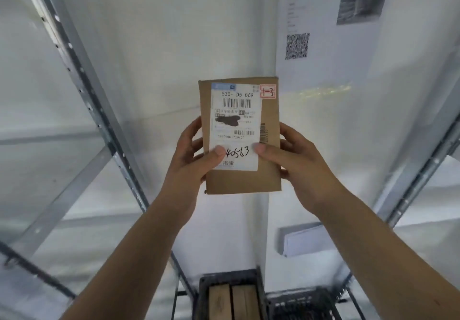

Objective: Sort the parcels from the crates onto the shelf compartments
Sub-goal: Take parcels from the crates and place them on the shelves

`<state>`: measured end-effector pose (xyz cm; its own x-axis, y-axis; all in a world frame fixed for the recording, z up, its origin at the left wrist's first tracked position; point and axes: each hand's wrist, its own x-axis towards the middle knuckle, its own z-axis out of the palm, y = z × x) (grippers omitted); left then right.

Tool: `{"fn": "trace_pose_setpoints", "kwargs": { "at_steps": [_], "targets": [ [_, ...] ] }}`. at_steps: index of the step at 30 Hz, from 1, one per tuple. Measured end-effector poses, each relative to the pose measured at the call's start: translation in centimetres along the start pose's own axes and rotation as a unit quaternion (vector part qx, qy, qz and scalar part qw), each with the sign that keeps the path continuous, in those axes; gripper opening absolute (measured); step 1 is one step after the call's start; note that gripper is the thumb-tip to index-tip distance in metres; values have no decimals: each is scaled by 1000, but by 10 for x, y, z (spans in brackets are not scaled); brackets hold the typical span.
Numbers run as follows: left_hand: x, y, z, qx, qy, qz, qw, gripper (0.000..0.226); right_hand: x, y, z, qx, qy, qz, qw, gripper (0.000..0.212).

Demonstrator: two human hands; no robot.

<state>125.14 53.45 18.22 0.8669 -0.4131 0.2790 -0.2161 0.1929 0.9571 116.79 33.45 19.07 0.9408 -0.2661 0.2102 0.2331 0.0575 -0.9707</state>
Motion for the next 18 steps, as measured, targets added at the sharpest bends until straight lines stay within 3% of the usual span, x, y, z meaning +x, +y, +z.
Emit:
{"fn": "trace_pose_setpoints", "kwargs": {
  "at_steps": [8, 18],
  "targets": [
    [-49, -55, 38, -36, -7, -94, 995, 70, -65, 52, -32, 9, 61, 79, 995, 53],
    [-121, -73, 61, -100, -100, -143, 980, 72, -179, 57, -18, -3, 215, 78, 973, 61]
  ]
}}
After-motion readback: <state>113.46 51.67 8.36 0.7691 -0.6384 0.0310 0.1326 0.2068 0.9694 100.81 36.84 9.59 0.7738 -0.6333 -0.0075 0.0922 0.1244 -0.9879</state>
